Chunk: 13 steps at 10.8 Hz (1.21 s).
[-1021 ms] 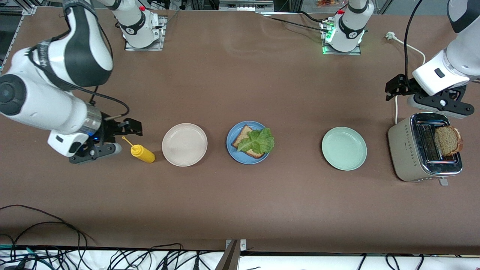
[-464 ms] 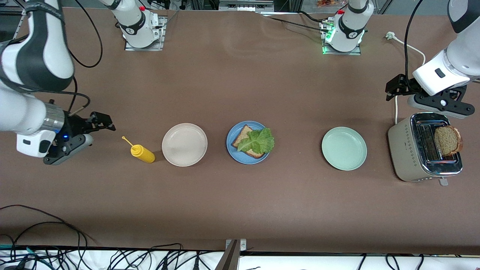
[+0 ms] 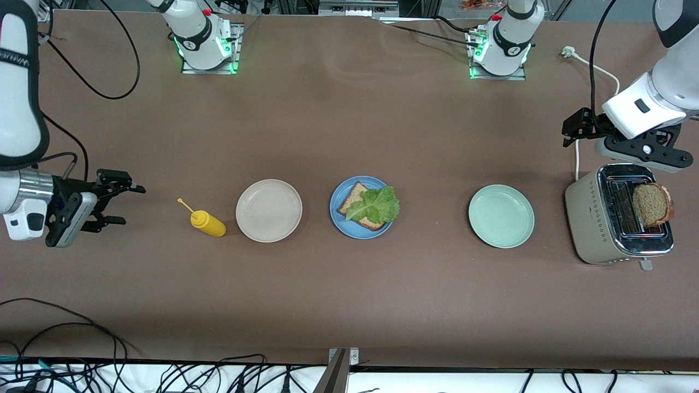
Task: Make sandwich in blue plate with both arms
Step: 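Lower the open right gripper beside the yellow mustard bottle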
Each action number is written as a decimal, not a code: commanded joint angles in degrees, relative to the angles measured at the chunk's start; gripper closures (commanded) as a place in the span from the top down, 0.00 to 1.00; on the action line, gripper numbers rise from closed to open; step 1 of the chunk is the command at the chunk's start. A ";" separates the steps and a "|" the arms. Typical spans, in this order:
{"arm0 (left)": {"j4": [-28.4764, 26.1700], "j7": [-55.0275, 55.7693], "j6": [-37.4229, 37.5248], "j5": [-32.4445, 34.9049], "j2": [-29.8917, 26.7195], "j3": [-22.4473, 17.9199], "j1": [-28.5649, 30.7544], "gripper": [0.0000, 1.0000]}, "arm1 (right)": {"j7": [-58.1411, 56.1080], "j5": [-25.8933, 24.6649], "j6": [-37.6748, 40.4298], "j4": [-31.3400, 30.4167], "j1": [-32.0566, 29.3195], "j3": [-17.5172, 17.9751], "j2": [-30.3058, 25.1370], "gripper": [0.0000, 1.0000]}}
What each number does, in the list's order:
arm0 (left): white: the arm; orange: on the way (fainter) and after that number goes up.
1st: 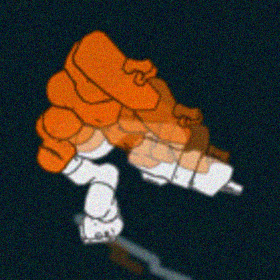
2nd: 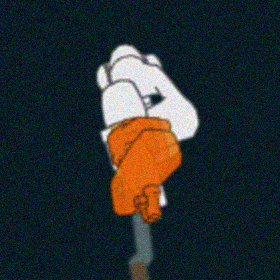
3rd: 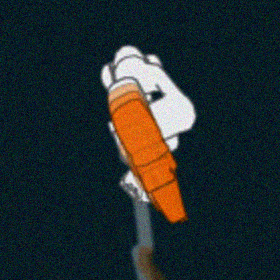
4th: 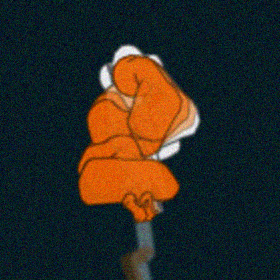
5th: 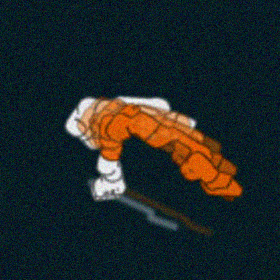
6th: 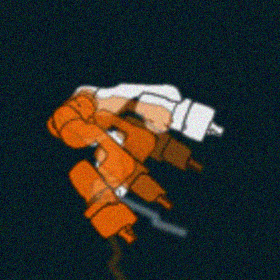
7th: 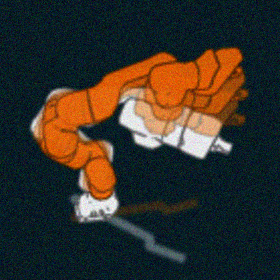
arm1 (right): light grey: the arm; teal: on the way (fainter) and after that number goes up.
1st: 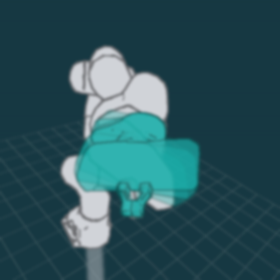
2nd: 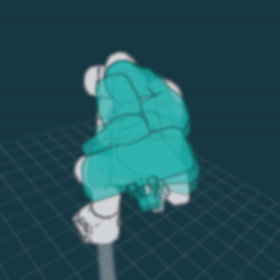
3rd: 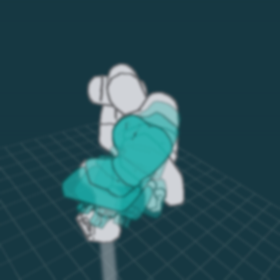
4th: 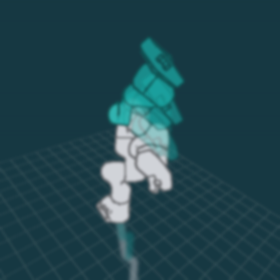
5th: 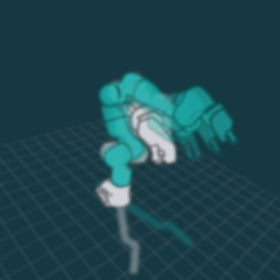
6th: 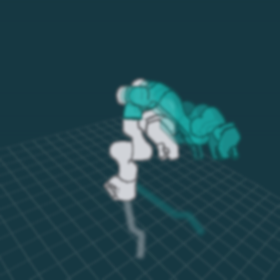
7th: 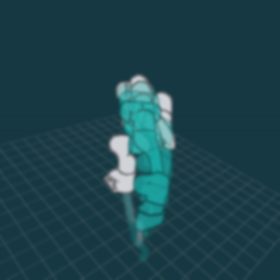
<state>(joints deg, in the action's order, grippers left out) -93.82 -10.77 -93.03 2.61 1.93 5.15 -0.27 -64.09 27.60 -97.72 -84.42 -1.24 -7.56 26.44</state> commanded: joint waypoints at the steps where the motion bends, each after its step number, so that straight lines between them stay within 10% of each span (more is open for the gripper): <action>1: 2.76 -0.74 0.83 -1.29 1.24 -0.40 -0.17 1.00 | -16.88 10.15 -0.19 -0.22 -4.38 0.80 5.44 1.00; 13: 2.76 -0.83 0.92 -1.21 1.41 -0.49 0.01 1.00 | -67.55 38.30 -1.50 0.13 -8.96 0.88 24.18 1.00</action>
<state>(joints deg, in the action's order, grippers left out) -92.57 -10.77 -93.03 2.61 2.77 5.07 -0.25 -127.23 62.26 -98.40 -84.83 -10.26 -7.23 49.79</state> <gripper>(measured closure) 0.000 0.000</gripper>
